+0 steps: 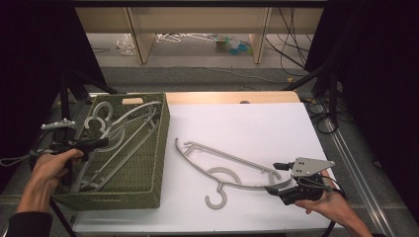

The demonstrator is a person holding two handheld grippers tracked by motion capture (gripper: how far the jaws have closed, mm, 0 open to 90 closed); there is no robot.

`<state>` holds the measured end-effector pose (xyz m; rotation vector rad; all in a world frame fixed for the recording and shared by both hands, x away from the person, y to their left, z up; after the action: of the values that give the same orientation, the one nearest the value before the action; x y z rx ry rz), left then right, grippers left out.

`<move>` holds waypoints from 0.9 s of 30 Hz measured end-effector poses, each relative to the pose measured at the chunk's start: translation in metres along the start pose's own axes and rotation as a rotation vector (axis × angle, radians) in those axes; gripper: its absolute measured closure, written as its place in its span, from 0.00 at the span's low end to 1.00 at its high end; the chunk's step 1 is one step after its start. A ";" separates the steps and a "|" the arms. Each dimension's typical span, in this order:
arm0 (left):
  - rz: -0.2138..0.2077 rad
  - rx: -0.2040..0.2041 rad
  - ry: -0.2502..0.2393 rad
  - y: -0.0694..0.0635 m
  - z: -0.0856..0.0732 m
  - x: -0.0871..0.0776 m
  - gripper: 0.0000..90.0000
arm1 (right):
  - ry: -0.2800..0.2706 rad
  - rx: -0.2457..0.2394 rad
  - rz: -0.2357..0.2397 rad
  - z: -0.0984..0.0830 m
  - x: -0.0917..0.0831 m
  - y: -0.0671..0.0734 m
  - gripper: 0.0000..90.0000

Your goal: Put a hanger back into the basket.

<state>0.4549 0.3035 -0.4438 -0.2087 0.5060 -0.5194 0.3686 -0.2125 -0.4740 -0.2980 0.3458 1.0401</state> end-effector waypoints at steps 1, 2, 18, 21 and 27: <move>0.014 -0.001 0.010 0.002 -0.002 0.001 0.88 | -0.005 -0.003 -0.005 0.000 0.001 0.000 0.24; 0.028 0.004 0.027 0.005 -0.005 0.003 0.88 | -0.006 -0.004 -0.007 0.000 0.001 0.000 0.24; 0.277 0.092 0.103 0.044 -0.021 -0.004 0.79 | 0.002 0.001 -0.002 -0.002 0.001 0.000 0.24; 0.313 0.055 0.002 0.043 -0.009 -0.007 0.72 | 0.008 0.001 0.003 -0.004 0.003 0.001 0.24; 0.257 0.067 -0.113 0.016 0.009 -0.017 0.62 | 0.017 0.004 0.004 -0.005 0.004 0.001 0.24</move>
<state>0.4531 0.3268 -0.4343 -0.1058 0.3977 -0.2711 0.3687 -0.2110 -0.4797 -0.3027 0.3636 1.0414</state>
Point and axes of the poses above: each handheld gripper's, and its own axes: x roughly forward along the jaws, z roughly out of its top, y roughly to its left, the point moved 10 cm from there along x, roughly forward along the jaws, and after that the axes turned 11 degrees about -y, right-handed, at the moved point
